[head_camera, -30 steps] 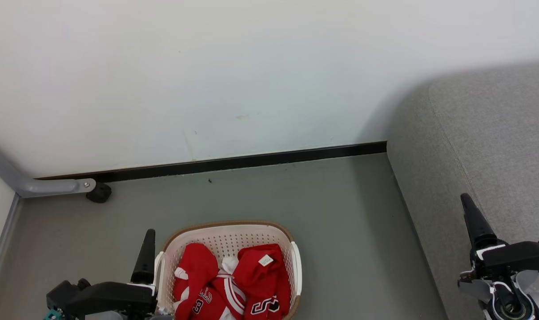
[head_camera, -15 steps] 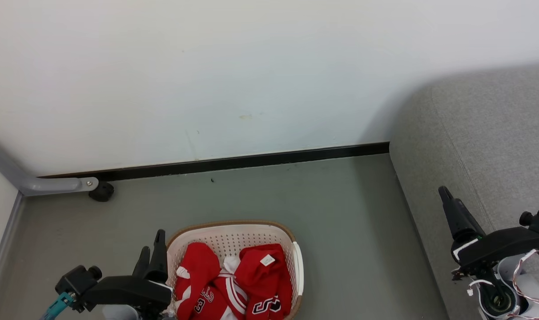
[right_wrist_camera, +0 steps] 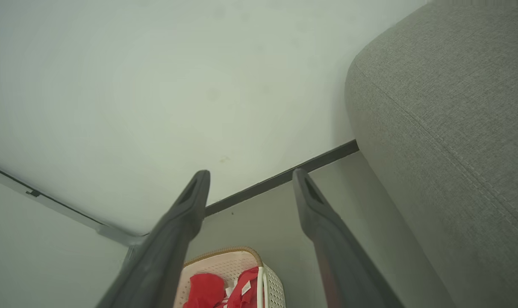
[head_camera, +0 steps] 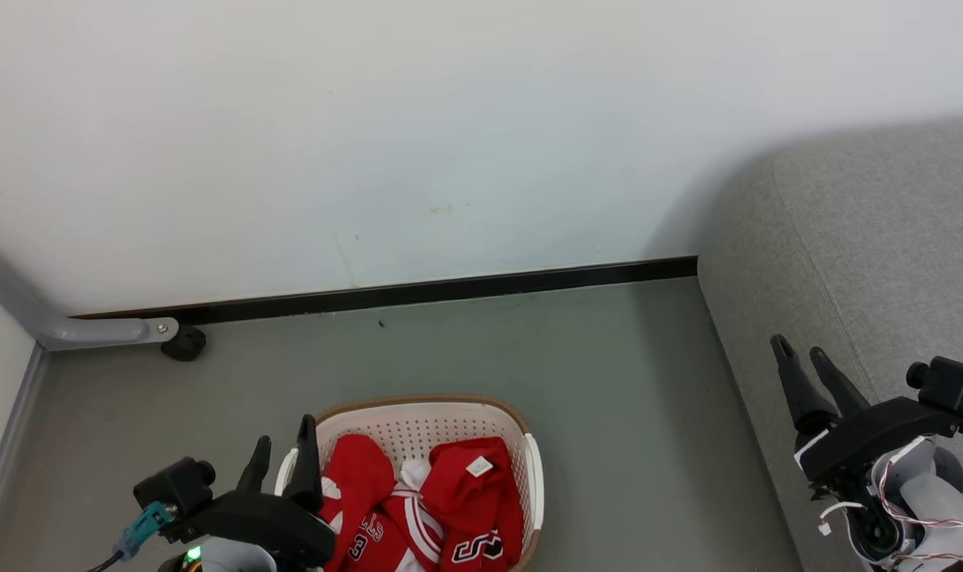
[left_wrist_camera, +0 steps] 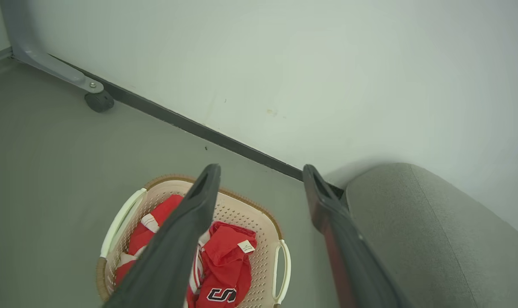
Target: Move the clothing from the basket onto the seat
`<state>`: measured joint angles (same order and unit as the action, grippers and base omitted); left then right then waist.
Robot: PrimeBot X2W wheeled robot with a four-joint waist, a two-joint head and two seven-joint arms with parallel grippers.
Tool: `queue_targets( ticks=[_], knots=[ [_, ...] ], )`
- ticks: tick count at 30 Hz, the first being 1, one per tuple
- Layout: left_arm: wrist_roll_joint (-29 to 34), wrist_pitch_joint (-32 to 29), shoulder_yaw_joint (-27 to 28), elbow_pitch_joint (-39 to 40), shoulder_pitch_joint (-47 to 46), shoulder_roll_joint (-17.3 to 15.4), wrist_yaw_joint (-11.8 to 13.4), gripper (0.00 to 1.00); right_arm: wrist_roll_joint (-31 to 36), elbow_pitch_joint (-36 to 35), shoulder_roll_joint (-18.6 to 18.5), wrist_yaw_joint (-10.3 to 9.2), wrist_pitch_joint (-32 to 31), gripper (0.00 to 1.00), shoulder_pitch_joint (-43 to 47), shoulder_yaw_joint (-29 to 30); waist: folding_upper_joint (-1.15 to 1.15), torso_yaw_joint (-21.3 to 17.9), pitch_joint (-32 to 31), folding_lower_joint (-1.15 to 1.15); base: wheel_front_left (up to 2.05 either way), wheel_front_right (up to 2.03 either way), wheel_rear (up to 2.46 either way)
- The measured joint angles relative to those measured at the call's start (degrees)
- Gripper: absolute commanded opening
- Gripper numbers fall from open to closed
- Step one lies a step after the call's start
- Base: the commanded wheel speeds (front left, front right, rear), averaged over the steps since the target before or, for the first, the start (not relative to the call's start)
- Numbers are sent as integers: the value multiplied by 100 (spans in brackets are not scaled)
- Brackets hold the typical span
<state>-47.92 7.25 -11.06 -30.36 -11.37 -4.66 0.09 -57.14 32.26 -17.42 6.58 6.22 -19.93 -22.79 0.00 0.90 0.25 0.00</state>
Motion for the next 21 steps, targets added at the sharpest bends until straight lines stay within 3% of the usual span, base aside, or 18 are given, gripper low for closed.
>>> queue_targets(
  ticks=[21],
  knots=[
    [2075,447,-241,-49,-53,-70,414,100,1292,883,-312,8,517,100,-647,-898,0,-33,-27,0,0,0,0]
  ],
)
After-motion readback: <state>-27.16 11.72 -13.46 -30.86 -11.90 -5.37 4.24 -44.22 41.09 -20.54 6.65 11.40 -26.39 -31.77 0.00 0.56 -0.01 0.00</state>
